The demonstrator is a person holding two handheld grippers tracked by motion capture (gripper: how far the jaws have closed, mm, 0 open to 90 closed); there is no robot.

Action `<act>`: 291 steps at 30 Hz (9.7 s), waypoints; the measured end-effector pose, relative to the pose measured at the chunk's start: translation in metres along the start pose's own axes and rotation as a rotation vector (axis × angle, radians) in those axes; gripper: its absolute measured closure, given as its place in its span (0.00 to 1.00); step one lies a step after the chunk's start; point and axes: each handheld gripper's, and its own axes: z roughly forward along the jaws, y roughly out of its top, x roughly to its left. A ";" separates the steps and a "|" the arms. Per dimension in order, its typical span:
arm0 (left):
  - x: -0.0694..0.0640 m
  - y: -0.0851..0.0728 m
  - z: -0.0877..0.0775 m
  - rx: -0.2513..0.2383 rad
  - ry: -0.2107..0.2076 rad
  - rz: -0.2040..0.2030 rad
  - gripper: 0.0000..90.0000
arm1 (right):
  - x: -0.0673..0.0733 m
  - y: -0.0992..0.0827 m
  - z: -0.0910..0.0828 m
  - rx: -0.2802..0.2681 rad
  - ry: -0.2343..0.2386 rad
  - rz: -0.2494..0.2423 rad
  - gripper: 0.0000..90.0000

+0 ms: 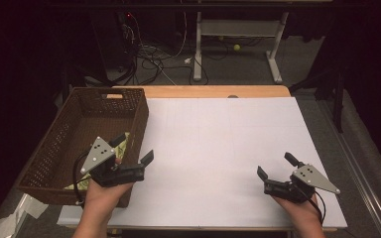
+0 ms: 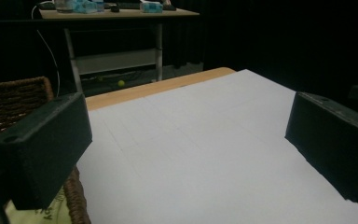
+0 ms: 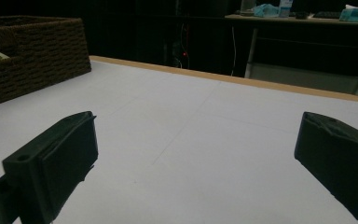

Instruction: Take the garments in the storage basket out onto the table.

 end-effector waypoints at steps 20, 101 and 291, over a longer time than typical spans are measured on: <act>0.038 0.005 -0.031 -0.016 0.047 -0.016 0.00 | 0.001 -0.003 0.003 0.012 -0.005 -0.007 0.00; 0.133 -0.025 0.034 0.747 0.201 -0.127 0.00 | -0.005 -0.009 0.001 0.049 -0.001 0.033 0.00; 0.053 0.132 0.084 1.244 -0.004 0.074 0.72 | -0.002 -0.012 -0.014 0.064 0.057 -0.049 0.00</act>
